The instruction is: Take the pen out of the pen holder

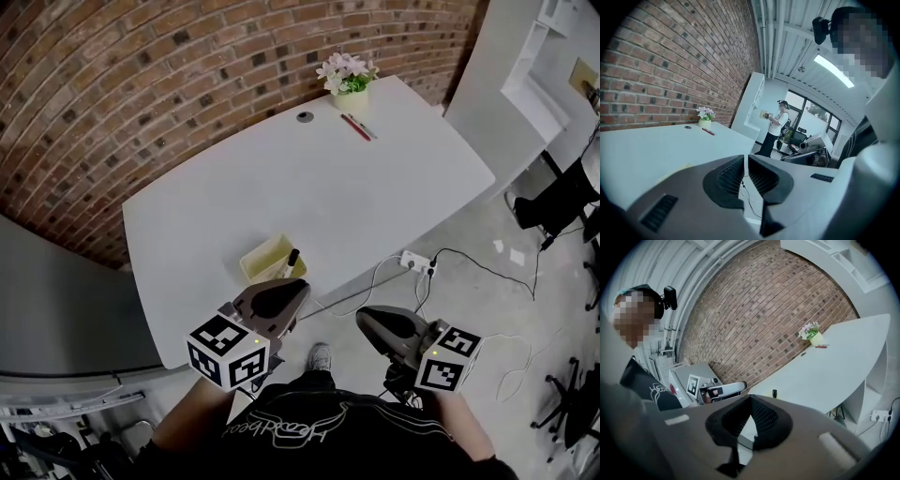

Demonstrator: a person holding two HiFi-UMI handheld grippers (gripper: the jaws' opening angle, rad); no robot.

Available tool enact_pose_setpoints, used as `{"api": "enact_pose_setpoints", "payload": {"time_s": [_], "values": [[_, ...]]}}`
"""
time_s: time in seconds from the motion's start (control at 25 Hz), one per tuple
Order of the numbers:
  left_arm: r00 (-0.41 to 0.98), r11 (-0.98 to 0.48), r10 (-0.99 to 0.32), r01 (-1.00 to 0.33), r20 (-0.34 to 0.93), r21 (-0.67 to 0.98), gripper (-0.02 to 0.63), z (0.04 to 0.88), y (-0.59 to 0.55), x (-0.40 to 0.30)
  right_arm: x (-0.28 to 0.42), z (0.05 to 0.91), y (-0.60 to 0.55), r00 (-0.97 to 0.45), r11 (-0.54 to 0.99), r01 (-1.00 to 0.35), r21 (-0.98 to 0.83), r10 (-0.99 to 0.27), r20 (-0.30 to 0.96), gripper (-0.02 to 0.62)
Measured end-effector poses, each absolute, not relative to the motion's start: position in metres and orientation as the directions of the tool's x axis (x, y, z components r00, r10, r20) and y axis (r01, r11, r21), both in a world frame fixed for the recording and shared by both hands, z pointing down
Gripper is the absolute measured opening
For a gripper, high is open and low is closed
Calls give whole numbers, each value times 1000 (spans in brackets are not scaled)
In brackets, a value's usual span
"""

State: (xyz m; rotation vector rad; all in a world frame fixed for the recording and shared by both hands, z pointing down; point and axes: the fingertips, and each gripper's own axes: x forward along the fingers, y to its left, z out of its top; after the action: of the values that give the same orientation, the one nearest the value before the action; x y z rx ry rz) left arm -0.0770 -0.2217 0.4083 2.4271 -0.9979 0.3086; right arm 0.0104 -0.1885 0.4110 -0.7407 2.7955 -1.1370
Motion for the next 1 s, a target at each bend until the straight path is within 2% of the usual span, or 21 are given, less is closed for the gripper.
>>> {"api": "enact_pose_setpoints", "payload": {"time_s": [0.32,0.4,0.72,0.84,1.0], "values": [[629,-608,-626,-764,461,216,25,428,-252,-94,4,416,-212,-878,599,-423,-680,-457,143,3],[619,-618,-616,-763,488,188,46,435,-257,-96,2,417,-217,-877,595,-423,-683,-460,142,3],[587,-627,-575,-764,569,155,99,467,-276,-101,3,428,-234,-866,570,-433,-698,-478,146,3],[560,-625,-553,-769,616,138,149,482,-281,-104,5,430,-238,-863,562,-436,-703,-481,151,3],[529,-623,-545,-775,651,108,150,496,-288,-105,8,432,-243,-859,555,-445,-703,-488,158,3]]}}
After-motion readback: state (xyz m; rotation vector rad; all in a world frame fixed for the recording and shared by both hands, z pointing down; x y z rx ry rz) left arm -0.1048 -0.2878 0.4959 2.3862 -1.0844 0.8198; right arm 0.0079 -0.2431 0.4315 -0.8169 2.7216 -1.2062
